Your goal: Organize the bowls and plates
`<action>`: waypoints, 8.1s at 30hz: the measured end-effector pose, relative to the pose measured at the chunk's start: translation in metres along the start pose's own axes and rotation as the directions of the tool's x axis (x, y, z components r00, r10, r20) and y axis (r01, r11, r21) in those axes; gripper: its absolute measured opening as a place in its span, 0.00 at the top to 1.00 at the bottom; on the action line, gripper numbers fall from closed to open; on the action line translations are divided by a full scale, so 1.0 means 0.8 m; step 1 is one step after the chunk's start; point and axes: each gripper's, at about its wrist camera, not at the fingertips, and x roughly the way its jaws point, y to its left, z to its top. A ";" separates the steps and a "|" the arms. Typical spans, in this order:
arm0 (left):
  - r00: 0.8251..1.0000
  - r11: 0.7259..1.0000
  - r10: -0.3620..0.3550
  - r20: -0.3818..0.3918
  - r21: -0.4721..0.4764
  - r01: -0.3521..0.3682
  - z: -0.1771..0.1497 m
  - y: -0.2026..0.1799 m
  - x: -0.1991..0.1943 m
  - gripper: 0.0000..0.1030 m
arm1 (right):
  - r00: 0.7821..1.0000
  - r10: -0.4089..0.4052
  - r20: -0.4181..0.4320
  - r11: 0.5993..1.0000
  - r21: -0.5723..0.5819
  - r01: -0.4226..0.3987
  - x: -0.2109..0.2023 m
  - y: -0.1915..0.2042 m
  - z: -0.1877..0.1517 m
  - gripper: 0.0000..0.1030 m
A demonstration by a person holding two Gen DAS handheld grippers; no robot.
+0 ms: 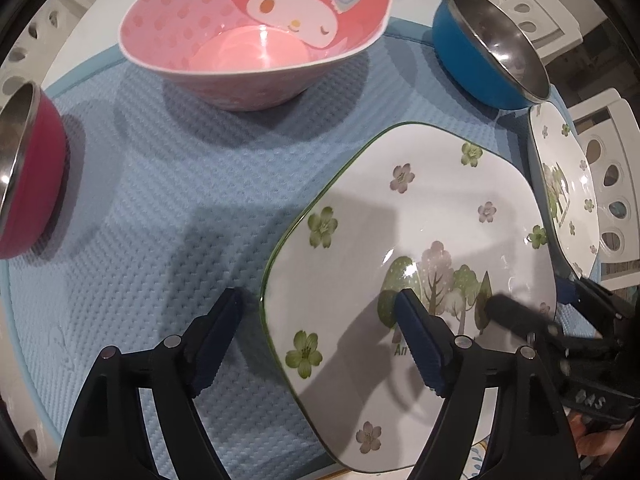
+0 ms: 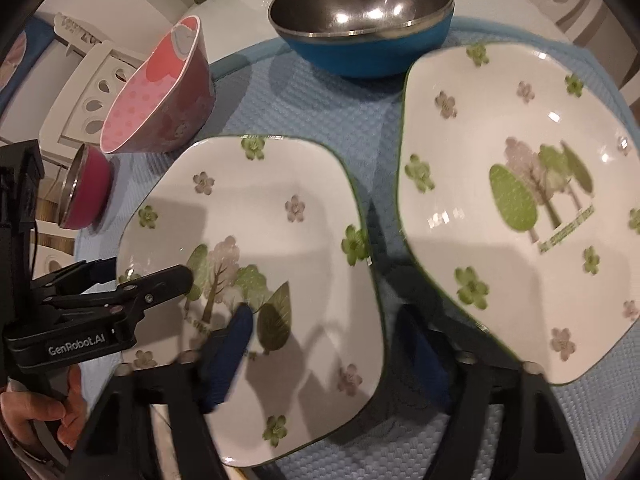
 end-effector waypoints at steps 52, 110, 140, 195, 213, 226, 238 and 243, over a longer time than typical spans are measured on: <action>0.988 0.997 -0.078 0.133 0.023 0.076 -0.032 0.003 -0.080 0.47 | 0.985 0.158 0.070 0.985 0.066 -0.162 -0.074 0.000 -0.036 0.57; 0.993 0.990 -0.096 0.061 -0.099 0.102 -0.196 0.038 -0.082 0.47 | 0.973 0.210 -0.098 0.977 -0.009 -0.211 -0.053 0.065 -0.150 0.57; 0.998 0.997 0.025 -0.052 -0.071 -0.029 -0.201 0.022 -0.055 0.47 | 0.958 0.171 -0.230 0.984 -0.006 -0.178 -0.023 0.077 -0.162 0.57; 0.978 0.952 0.190 -0.082 -0.227 -0.204 -0.152 -0.009 -0.055 0.45 | 0.949 0.244 -0.199 0.965 -0.049 -0.258 -0.072 -0.003 -0.128 0.52; 0.978 0.957 0.209 0.008 -0.209 -0.203 -0.077 -0.088 -0.115 0.44 | 0.951 0.268 -0.155 0.946 -0.142 -0.290 -0.109 -0.053 -0.103 0.50; 0.991 0.981 0.129 0.038 -0.149 -0.122 -0.013 -0.159 -0.100 0.44 | 0.967 0.256 0.009 0.967 0.001 -0.256 -0.158 -0.163 -0.038 0.35; 0.996 0.992 0.084 0.042 -0.097 -0.080 0.060 -0.227 -0.060 0.41 | 0.982 0.177 0.069 0.984 0.003 -0.177 -0.176 -0.229 0.046 0.33; 0.998 0.991 0.053 0.039 -0.128 -0.048 0.085 -0.238 -0.042 0.41 | 0.983 0.163 0.084 0.987 -0.003 -0.163 -0.168 -0.239 0.074 0.33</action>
